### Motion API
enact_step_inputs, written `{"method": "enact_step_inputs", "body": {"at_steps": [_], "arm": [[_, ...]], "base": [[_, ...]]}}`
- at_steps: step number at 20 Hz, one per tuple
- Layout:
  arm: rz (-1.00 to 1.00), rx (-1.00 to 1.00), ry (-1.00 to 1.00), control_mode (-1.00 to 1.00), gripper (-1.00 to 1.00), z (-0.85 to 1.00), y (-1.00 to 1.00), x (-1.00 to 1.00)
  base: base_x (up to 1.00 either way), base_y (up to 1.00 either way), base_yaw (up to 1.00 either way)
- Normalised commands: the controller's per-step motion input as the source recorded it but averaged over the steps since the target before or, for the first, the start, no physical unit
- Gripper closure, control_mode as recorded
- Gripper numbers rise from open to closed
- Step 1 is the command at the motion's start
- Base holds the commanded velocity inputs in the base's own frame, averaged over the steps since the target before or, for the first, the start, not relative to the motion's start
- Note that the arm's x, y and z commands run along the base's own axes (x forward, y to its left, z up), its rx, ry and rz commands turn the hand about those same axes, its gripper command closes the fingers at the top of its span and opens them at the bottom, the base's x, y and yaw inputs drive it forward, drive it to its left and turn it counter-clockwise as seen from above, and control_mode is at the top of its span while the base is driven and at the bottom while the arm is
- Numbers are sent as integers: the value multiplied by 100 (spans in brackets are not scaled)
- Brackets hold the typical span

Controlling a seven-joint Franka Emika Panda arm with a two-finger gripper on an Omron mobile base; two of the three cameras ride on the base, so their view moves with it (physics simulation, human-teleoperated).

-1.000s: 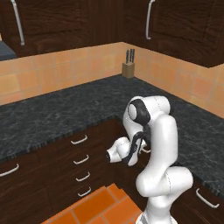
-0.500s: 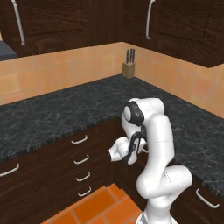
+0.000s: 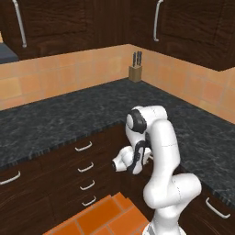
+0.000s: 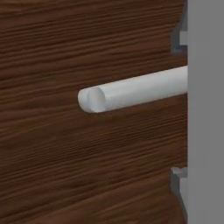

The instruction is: Take a straw from the drawer in front and place it inside the glass cup on the dining counter.

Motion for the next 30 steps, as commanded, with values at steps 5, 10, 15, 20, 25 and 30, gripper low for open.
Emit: {"method": "enact_step_inputs", "body": {"at_steps": [5, 10, 15, 20, 25, 30], "arm": [[0, 0, 8, -100, 100, -30, -4, 20], [4, 0, 0, -100, 100, -6, 11, -1], [9, 0, 0, -100, 100, 0, 72, -9], [12, 1, 0, -100, 100, 1, 98, -18], [12, 8, 3, -100, 100, 10, 100, -15], [12, 13, 9, -100, 100, 20, 100, -15]], "base": [[0, 0, 0], [0, 0, 0], [0, 0, 0], [0, 0, 0], [0, 0, 0], [0, 0, 0]]}}
